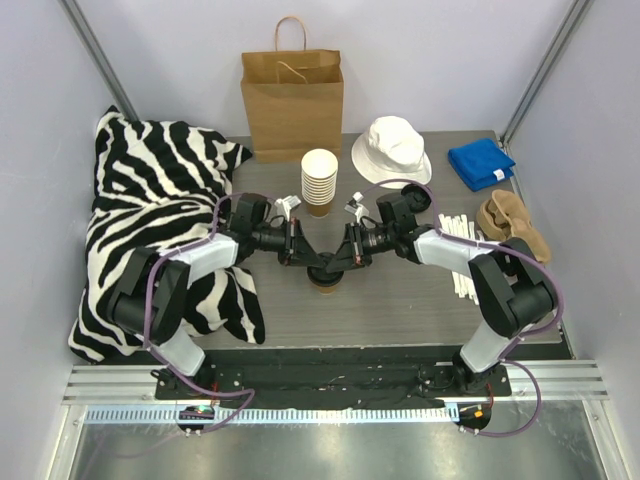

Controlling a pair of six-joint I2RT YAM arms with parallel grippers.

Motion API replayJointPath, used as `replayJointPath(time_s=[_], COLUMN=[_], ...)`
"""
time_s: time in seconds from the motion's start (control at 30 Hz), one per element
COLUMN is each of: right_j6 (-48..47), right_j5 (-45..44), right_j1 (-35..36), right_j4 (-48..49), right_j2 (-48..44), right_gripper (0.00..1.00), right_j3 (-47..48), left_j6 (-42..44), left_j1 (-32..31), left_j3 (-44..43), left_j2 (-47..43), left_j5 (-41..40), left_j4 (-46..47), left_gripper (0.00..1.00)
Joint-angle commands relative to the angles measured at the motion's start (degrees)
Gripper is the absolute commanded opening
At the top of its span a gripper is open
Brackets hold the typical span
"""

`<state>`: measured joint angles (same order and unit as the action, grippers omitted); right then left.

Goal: Pack the takeout coffee

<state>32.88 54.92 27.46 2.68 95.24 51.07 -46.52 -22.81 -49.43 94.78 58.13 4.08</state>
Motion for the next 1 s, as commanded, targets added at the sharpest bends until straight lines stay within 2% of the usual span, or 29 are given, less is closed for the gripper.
replayJointPath(time_s=[0.0, 0.23, 0.43, 0.73, 0.87, 0.97], right_j6=[6.7, 11.7, 7.7, 0.5, 0.2, -0.1], right_j5=[-0.3, -0.8, -3.4, -6.2, -6.3, -6.4], right_j1=[0.5, 0.5, 0.4, -0.3, -0.4, -0.4], right_j4=[5.0, 6.6, 5.4, 0.1, -1.1, -1.4], right_j2=[-4.7, -8.0, -2.3, 4.5, 3.6, 3.0], right_gripper=[0.06, 0.06, 0.05, 0.03, 0.02, 0.03], right_j3=[1.7, -0.2, -1.7, -1.3, -0.8, -0.2], left_j6=[-1.9, -2.9, -0.4, 12.8, 12.6, 11.2], left_j1=[-1.1, -3.1, -3.8, -2.8, -1.4, -1.3], left_j3=[-1.9, 0.2, 0.2, -0.4, -2.2, -3.8], left_j2=[-6.8, -10.3, -5.6, 3.7, 3.1, 0.1], left_j5=[0.1, 0.6, -1.1, -7.5, -7.6, -4.4], left_j4=[3.3, 3.0, 2.3, -13.3, -14.2, -11.3], left_gripper=[0.00, 0.00, 0.00, 0.00, 0.00, 0.00])
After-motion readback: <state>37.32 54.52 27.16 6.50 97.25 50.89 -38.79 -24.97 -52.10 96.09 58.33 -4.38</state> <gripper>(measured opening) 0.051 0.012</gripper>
